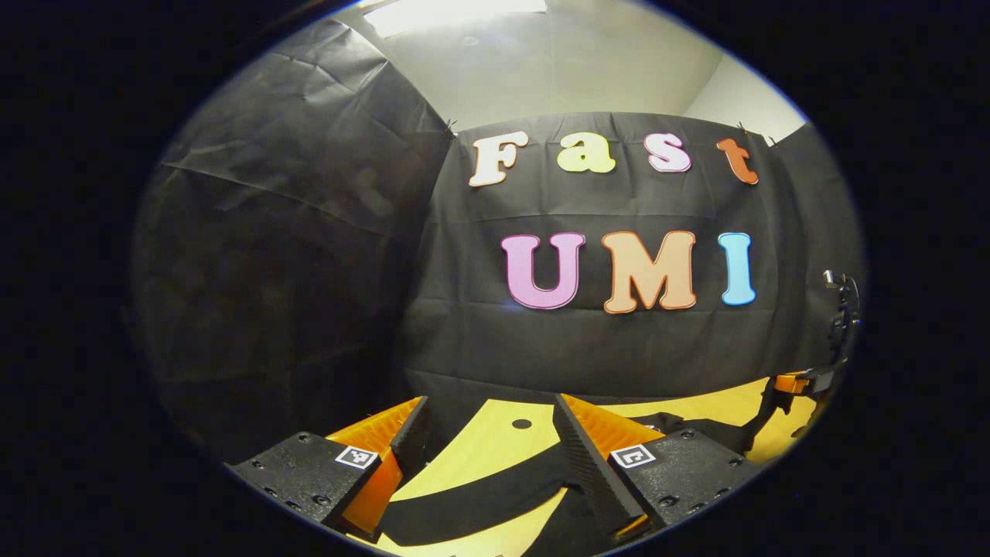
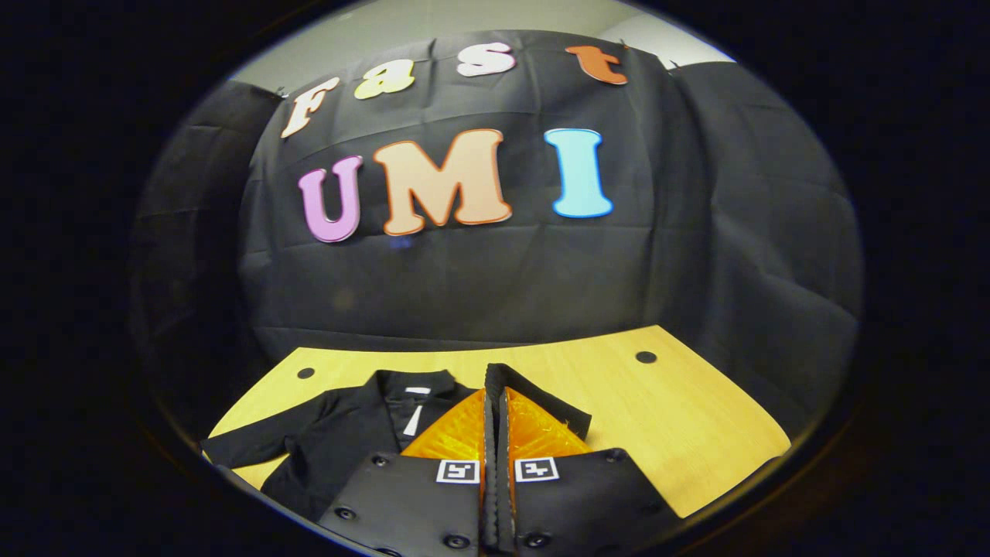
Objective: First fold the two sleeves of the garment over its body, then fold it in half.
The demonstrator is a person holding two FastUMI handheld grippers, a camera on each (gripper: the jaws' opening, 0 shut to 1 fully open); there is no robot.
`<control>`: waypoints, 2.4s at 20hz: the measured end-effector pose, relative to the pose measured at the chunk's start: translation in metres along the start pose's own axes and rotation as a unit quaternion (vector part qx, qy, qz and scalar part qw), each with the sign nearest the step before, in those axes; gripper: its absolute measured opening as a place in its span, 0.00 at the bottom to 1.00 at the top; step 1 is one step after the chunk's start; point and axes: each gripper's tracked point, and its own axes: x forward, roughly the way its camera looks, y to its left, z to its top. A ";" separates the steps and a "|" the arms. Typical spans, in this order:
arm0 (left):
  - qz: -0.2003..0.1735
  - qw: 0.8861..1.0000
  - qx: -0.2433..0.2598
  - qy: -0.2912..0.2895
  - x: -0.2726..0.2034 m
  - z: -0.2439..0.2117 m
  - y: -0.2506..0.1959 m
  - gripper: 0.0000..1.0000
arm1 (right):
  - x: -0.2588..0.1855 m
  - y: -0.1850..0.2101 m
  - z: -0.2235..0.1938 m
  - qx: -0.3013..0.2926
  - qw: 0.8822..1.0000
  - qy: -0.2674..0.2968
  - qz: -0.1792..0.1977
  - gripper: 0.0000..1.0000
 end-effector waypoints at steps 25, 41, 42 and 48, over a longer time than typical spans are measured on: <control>0.048 0.991 0.014 0.122 0.005 -0.115 0.135 0.93 | 0.072 0.282 -0.082 -0.091 0.982 0.075 0.145 0.40; 0.014 0.901 -0.027 0.432 -0.030 -0.322 0.106 0.96 | 0.040 0.141 -0.057 -0.087 0.994 0.059 0.019 0.99; 0.021 0.898 -0.024 0.439 -0.034 -0.321 0.106 0.96 | 0.037 0.134 -0.057 -0.089 0.994 0.060 0.014 0.99; 0.002 0.909 -0.009 0.416 -0.026 -0.327 0.097 0.58 | 0.027 0.096 -0.057 -0.084 0.995 0.060 -0.003 0.99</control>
